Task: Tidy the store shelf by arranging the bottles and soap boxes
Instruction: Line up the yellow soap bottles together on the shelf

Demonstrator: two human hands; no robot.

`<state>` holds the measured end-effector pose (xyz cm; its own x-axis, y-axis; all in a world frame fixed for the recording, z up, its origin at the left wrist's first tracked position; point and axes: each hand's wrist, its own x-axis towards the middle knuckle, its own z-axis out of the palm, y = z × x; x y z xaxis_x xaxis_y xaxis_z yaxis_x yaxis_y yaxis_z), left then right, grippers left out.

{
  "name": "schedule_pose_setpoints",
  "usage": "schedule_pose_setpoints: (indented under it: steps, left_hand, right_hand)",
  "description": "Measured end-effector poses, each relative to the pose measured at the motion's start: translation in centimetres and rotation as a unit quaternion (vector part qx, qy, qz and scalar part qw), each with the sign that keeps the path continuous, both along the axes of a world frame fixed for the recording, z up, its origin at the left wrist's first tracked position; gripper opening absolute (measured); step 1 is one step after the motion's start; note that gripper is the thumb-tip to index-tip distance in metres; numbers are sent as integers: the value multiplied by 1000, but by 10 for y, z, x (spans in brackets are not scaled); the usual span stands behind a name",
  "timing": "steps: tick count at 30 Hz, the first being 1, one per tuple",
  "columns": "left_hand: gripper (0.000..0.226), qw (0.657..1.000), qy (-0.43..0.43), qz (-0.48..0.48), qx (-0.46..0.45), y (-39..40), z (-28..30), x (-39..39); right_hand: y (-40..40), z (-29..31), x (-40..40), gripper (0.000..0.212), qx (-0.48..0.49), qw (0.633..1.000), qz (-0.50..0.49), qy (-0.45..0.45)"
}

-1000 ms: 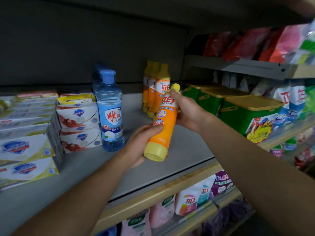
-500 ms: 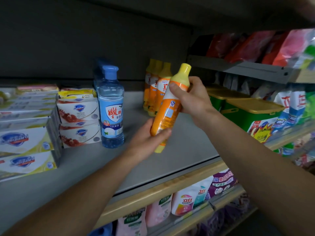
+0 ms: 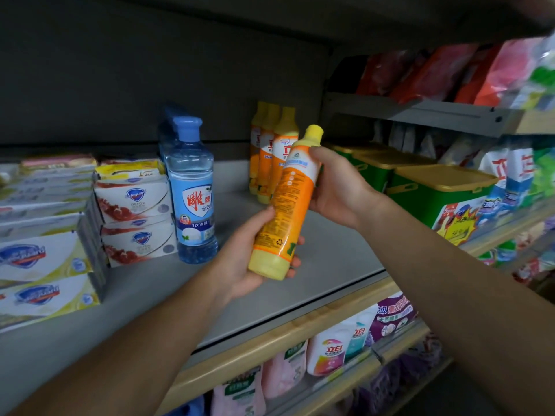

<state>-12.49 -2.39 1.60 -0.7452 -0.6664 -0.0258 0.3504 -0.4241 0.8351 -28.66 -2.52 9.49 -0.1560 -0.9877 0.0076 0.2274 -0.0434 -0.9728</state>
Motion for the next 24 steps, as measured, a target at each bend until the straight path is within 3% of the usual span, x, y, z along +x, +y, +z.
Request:
schedule_pose_setpoints:
  steps: [2, 5, 8, 12, 16, 19, 21, 24]
  left_hand:
    - [60, 998, 17, -53, 12, -2, 0, 4]
    - [64, 999, -8, -52, -8, -4, -1, 3]
    - [54, 997, -28, 58, -32, -4, -3, -6]
    - [30, 963, -85, 201, -161, -1, -10, -14]
    - [51, 979, -58, 167, -106, -2, -6, -8]
    - [55, 995, -36, 90, -15, -2, -3, -5]
    - [55, 998, -18, 55, 19, -3, -2, -3]
    - [64, 1000, -19, 11, 21, -5, -1, 0]
  right_hand:
    - [0, -3, -1, 42, -20, 1000, 8, 5]
    - [0, -1, 3, 40, -53, 991, -46, 112]
    - [-2, 8, 7, 47, -55, 953, -145, 260]
    - [-8, 7, 14, 48, -73, 900, -199, 381]
    - [-13, -2, 14, 43, -42, 943, -139, 299]
    - [-12, -10, 11, 37, -13, 991, -65, 118]
    - [-10, -14, 11, 39, -6, 999, -26, 19]
    - [-12, -15, 11, 40, -17, 999, -31, 20]
